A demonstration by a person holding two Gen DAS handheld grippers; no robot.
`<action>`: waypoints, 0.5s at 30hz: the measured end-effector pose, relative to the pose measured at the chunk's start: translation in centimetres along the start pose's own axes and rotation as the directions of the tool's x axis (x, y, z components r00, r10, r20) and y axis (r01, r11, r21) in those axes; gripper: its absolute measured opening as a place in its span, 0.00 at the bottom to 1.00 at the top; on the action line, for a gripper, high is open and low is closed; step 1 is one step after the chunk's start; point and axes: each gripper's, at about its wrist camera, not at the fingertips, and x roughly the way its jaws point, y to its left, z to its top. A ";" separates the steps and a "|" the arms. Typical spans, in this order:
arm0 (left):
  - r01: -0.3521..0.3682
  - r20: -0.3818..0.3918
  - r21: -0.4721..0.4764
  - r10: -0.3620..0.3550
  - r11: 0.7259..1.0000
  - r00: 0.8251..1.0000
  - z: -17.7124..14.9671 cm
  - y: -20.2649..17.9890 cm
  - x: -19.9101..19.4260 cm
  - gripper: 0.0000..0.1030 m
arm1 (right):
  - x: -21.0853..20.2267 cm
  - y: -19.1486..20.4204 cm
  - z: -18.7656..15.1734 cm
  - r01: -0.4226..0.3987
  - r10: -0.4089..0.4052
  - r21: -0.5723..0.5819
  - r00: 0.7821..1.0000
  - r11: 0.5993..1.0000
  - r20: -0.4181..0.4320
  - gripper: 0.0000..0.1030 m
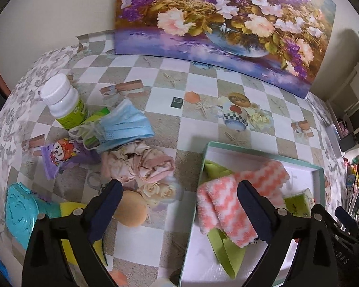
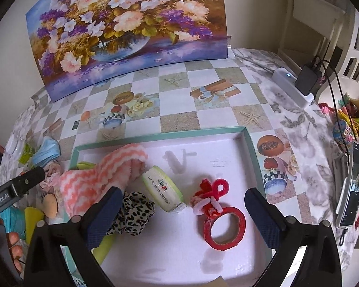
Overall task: Organize soft objects
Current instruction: 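Raise both open grippers away from the tray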
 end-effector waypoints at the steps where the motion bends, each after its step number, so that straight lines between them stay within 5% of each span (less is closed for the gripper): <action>1: -0.002 0.007 -0.002 0.002 1.000 1.000 0.0 0.1 -0.1 0.94 | -0.1 0.1 0.0 0.003 -0.003 -0.003 1.000 1.000 0.003 1.00; 15: -0.002 0.007 0.037 0.001 0.999 1.000 -0.4 0.6 -2.0 0.94 | -3.2 3.5 -1.2 -0.071 0.074 -0.069 0.997 0.995 0.038 1.00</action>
